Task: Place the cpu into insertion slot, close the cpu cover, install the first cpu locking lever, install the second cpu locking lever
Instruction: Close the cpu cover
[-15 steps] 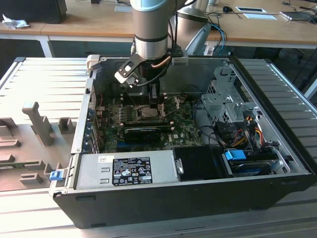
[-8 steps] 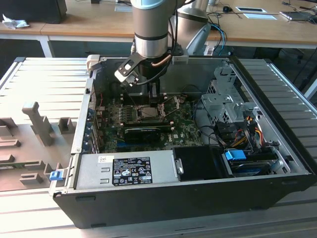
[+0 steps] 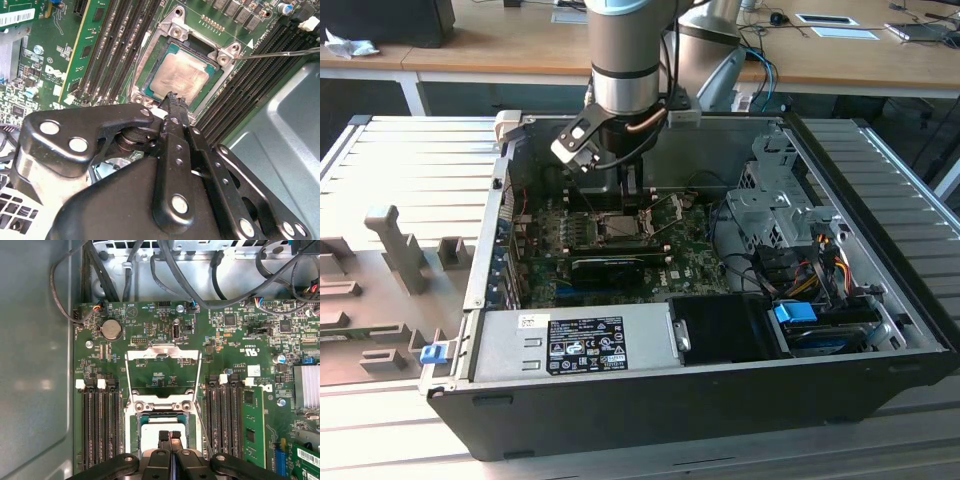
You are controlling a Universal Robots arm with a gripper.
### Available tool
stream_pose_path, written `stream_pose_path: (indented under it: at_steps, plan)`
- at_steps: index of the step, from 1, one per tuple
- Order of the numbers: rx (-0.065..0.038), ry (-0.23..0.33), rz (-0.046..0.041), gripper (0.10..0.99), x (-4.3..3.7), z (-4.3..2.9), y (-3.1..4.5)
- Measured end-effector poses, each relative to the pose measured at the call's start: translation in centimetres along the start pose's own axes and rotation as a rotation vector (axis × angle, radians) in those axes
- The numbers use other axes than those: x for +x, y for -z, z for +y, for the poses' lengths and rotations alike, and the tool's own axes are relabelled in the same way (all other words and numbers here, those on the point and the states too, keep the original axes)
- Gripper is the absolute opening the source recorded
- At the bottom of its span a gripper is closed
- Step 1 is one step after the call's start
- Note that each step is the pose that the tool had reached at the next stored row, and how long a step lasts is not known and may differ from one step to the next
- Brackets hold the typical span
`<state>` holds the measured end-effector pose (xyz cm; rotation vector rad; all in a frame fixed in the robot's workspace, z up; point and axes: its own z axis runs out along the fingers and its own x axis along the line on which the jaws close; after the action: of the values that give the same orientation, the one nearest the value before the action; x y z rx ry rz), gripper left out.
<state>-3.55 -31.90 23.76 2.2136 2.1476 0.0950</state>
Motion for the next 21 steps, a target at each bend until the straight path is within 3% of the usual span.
stream_pose_path:
  at_steps: [21]
  plan:
    - [0.0,0.0,0.0,0.106,0.01,0.1,1.22]
